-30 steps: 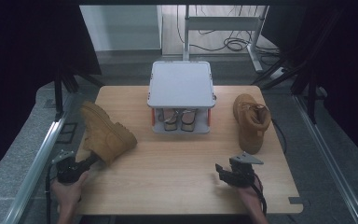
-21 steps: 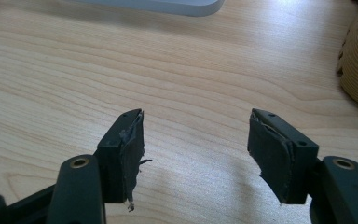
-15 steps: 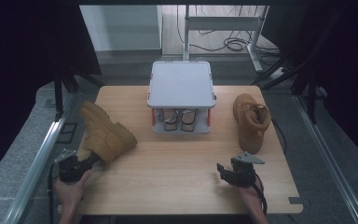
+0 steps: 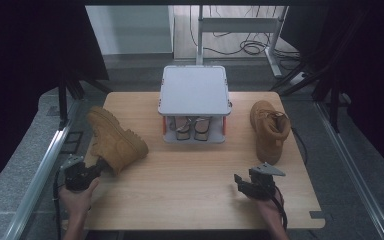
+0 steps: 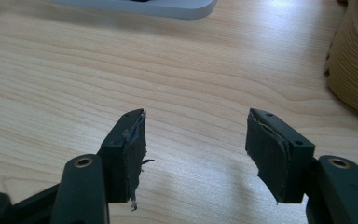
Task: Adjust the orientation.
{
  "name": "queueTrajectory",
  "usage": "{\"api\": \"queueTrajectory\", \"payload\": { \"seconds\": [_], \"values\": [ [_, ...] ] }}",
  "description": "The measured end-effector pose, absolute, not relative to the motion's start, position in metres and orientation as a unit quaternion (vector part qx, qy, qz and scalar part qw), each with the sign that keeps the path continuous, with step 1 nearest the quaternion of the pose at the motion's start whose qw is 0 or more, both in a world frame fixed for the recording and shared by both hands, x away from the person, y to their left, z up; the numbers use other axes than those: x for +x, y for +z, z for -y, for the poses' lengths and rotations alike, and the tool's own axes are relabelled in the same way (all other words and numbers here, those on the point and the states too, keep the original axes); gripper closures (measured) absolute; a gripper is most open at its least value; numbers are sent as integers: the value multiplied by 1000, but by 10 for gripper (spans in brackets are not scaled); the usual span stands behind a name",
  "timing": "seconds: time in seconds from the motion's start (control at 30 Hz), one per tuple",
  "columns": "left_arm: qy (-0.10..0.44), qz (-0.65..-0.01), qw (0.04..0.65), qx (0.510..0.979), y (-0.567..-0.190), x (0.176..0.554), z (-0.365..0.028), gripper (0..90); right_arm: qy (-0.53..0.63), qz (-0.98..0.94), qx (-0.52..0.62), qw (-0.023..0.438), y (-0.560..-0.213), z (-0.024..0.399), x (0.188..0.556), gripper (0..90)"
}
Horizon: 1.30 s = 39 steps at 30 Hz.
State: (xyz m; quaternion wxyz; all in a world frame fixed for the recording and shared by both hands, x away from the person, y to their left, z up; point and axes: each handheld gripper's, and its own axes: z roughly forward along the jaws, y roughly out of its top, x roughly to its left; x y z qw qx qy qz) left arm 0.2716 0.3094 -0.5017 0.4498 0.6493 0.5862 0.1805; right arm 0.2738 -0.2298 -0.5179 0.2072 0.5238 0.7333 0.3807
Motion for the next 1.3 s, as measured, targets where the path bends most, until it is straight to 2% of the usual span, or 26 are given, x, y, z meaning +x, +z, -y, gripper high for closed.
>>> {"api": "queueTrajectory", "payload": {
  "seconds": [1.17,1.3],
  "values": [
    [178,-540,455,685,-462,309,-283,898,386,-714,545,209,-515,241,275,364],
    [179,-535,469,679,-458,317,-277,898,384,-715,546,209,-517,242,276,364]
  ]
}}
